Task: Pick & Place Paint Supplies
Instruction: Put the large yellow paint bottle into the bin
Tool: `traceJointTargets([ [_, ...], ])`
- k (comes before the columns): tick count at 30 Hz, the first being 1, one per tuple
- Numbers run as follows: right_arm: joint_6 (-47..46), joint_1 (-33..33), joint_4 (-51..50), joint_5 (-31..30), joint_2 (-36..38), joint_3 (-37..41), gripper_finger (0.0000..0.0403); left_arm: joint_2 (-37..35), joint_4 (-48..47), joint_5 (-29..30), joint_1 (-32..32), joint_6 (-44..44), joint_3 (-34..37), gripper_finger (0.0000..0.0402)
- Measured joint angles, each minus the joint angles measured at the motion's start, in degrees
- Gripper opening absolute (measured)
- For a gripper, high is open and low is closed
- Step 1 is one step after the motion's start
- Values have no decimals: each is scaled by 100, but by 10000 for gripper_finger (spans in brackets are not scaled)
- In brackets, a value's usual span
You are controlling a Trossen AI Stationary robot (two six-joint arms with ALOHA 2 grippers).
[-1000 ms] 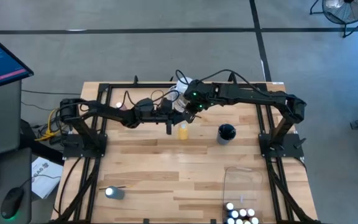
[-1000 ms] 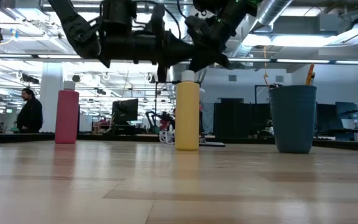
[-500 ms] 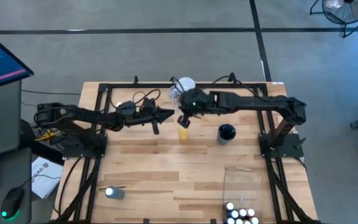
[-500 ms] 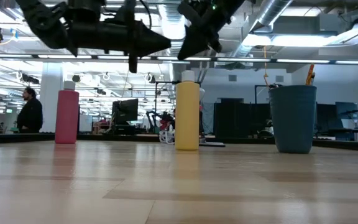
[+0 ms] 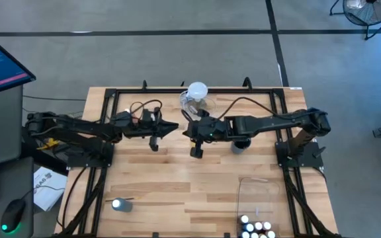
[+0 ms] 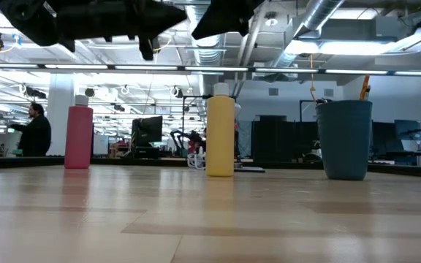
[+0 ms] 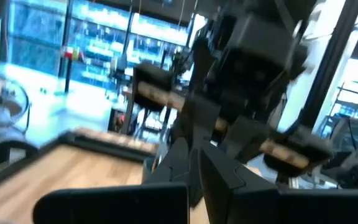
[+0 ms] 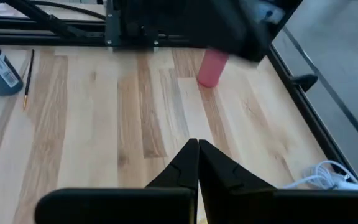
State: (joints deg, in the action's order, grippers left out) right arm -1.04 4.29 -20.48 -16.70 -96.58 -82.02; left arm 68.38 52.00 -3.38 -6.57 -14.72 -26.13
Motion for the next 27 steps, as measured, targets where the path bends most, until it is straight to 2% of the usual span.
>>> traceJointTargets([
  [7,254,51,-30,-12,0,0,0,-321,-1,-109,46,289,-7,0],
  [15,103,-99,-484,-8,-2,0,0,-323,198,-100,44,338,-7,0],
  [27,101,-82,-412,12,-26,2,0,-321,527,-98,44,336,-9,0],
])
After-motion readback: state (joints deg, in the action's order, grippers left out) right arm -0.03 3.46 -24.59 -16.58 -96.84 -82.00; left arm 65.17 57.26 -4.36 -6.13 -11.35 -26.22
